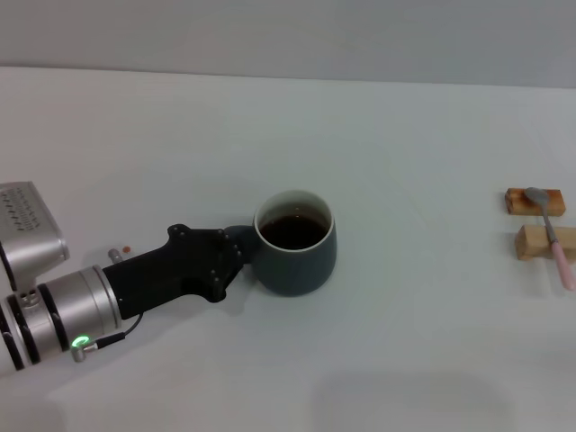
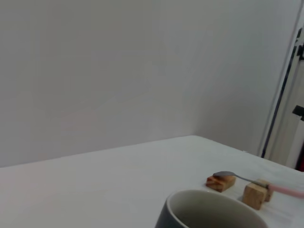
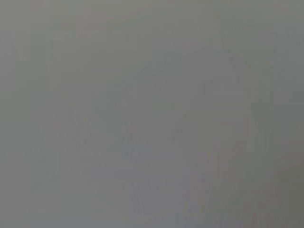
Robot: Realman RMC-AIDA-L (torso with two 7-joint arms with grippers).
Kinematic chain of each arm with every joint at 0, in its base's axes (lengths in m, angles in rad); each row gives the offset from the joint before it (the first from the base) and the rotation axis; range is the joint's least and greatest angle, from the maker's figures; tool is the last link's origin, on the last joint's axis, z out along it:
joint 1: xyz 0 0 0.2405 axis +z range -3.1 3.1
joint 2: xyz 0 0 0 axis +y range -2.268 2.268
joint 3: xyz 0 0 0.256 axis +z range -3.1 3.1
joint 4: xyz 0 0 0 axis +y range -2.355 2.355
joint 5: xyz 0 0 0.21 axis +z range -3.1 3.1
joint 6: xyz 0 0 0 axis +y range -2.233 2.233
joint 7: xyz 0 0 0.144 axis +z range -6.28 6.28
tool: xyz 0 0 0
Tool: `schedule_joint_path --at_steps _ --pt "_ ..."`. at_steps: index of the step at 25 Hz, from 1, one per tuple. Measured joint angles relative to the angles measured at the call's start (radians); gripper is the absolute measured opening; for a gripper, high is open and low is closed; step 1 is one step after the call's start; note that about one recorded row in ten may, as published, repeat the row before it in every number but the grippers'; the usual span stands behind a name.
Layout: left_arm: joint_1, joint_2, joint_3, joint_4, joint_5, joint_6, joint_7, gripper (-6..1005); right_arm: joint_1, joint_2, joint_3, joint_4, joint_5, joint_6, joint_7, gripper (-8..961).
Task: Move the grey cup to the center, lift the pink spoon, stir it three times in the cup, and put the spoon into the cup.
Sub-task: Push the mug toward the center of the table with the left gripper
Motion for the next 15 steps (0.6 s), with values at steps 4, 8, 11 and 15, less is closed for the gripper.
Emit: schedule_joint_path --at_steps 4,8,11,15 --pt "0.007 0.004 -0.015 0.007 -0.004 -0.006 0.0 57 0.0 0.0 0.0 0.0 0.0 0.011 0.0 480" --pt "0.005 0.008 -0.041 0.016 -0.007 -0.044 0.004 59 0.0 0.0 0.0 0.0 0.0 0.014 0.0 480" --pt "0.001 0.01 -0.06 0.022 -0.008 -0.066 0.003 61 0.002 0.0 0.0 0.001 0.0 0.015 0.0 480" --pt "0.0 0.01 -0.072 0.019 -0.008 -0.073 0.008 63 0.002 0.0 0.0 0.001 0.0 0.015 0.0 480"
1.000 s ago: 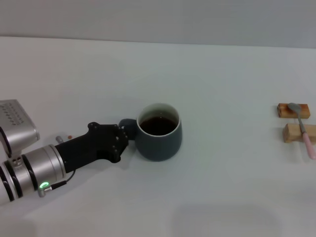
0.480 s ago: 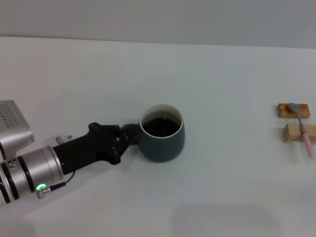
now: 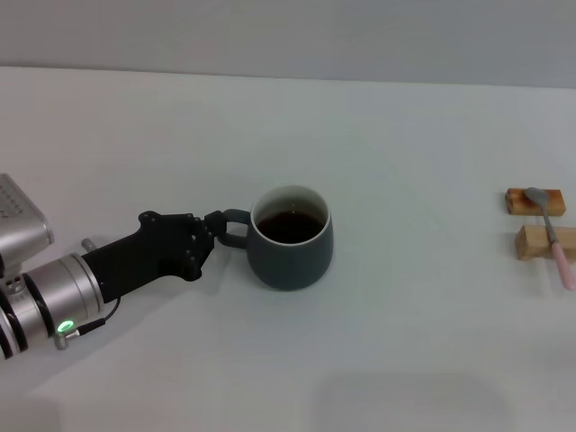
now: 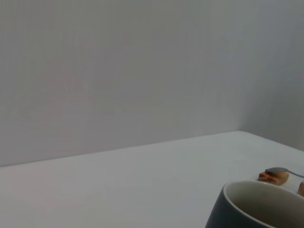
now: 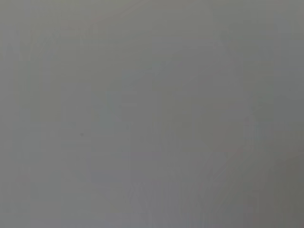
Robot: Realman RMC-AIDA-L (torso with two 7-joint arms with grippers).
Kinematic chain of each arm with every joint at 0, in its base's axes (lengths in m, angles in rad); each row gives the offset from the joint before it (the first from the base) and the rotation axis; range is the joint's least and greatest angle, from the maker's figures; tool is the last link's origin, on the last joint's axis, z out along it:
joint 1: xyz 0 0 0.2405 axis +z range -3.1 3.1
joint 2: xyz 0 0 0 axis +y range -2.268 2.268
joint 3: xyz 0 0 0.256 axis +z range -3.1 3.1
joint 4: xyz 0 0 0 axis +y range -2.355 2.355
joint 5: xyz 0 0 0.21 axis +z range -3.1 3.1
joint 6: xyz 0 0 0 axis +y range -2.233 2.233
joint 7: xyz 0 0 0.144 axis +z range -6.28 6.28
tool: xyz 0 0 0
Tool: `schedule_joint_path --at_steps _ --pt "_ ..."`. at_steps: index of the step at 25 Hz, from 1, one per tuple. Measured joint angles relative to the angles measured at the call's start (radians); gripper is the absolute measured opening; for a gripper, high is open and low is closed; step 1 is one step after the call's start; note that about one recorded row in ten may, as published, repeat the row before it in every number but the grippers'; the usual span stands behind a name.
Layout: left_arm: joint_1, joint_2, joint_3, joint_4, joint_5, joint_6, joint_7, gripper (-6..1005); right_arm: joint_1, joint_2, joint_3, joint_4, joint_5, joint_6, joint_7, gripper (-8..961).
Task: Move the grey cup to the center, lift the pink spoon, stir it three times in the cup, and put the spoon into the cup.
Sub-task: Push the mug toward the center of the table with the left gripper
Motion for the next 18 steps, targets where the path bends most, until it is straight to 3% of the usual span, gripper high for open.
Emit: schedule_joint_path --at_steps 18 --pt "0.0 0.02 -0.005 -0.007 -0.045 0.027 0.0 73 0.003 -0.002 0.0 -0.003 -0.001 0.017 0.0 480"
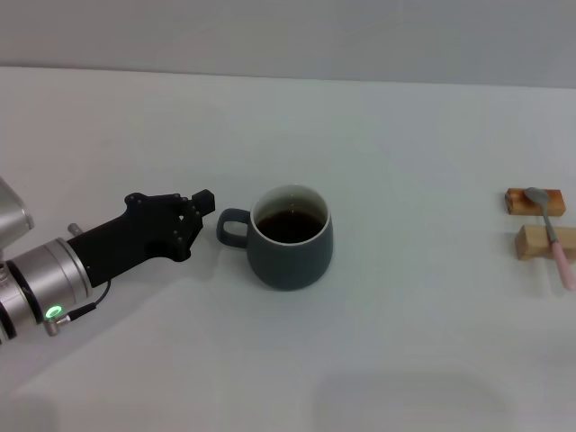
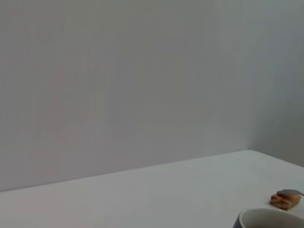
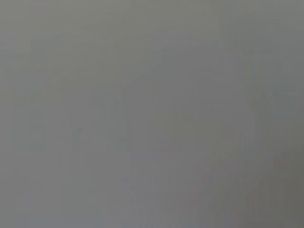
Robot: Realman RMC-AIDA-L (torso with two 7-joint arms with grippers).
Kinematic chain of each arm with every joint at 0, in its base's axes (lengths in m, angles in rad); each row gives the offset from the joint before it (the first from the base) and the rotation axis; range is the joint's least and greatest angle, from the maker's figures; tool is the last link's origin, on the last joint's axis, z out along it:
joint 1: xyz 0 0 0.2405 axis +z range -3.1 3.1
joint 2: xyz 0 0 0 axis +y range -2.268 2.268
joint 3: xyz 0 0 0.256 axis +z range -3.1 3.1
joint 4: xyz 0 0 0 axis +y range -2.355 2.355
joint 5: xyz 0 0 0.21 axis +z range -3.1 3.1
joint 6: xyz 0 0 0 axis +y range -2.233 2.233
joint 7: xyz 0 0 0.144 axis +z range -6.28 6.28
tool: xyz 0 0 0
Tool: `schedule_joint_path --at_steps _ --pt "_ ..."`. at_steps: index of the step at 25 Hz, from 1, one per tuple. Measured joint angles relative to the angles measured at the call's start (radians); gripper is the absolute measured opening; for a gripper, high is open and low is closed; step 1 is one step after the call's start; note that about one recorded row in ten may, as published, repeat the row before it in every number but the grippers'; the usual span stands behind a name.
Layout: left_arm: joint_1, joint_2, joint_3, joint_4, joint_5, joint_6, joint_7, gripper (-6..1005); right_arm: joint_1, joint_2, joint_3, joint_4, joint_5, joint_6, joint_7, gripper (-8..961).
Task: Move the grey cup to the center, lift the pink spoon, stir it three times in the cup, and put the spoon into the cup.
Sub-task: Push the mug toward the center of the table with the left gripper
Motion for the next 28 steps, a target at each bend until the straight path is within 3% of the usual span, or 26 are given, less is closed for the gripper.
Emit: schedule_joint_path --at_steps 14,28 --pt "-0.029 -0.032 0.011 -0.001 0.003 -0.007 0.002 81 -0.002 0.0 0.0 -0.002 -0.001 0.002 0.0 480" --pt "-0.033 -0.037 0.038 -0.015 0.007 -0.009 -0.002 89 -0.002 0.0 0.0 -0.002 -0.001 0.002 0.0 481"
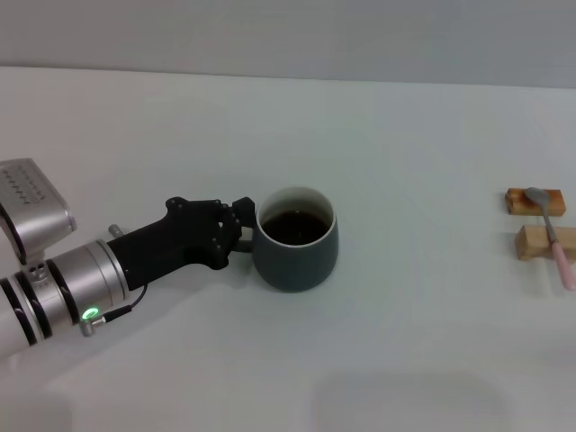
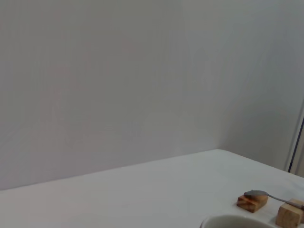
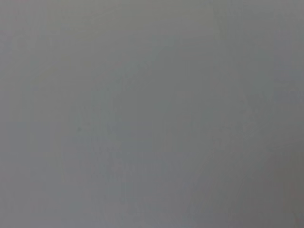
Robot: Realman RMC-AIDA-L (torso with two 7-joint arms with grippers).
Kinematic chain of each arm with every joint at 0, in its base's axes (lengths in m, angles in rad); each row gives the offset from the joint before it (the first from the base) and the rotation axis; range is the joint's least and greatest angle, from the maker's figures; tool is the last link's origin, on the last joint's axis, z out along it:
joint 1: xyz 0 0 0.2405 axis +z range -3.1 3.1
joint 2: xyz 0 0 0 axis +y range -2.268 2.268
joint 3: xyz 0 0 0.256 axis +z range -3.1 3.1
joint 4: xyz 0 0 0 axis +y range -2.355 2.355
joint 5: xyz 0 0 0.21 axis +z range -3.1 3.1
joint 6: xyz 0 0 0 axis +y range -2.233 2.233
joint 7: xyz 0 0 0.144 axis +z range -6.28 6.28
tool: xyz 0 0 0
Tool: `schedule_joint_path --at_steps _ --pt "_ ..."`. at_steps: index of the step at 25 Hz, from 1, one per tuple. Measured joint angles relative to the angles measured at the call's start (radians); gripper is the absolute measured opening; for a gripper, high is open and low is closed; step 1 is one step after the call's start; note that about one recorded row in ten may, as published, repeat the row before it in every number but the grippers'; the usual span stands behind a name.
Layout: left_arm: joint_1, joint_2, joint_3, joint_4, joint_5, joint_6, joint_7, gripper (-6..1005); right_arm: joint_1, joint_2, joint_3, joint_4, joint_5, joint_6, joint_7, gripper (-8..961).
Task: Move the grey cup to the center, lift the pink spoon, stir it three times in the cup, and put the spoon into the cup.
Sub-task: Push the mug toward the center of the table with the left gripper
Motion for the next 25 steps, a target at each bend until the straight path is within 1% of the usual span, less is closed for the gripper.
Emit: schedule_joint_path --at_steps 12,18,21,23,24,25 --pt "0.001 -0.001 0.028 -0.031 0.002 0.0 -0.006 96 0.005 0.0 0.0 0.003 0.0 0.01 0.0 481" --pt "0.003 0.004 0.031 -0.039 0.001 0.003 -0.011 99 0.003 0.0 -0.003 0.002 0.0 0.01 0.0 481" --pt "0.005 0.012 0.024 -0.031 -0.005 0.007 -0.044 101 -0.006 0.001 -0.012 0.007 -0.011 -0.004 0.0 481" --pt "0.009 0.023 0.019 -0.032 -0.008 0.015 -0.058 102 -0.017 0.004 -0.015 0.017 -0.029 -0.025 0.0 481" --pt "0.009 0.023 0.019 -0.032 -0.008 0.015 -0.058 103 -0.024 0.005 -0.015 0.024 -0.04 -0.037 0.0 481" --pt "0.013 0.031 0.014 -0.033 -0.011 0.031 -0.06 103 -0.031 0.005 -0.015 0.034 -0.054 -0.05 0.0 481"
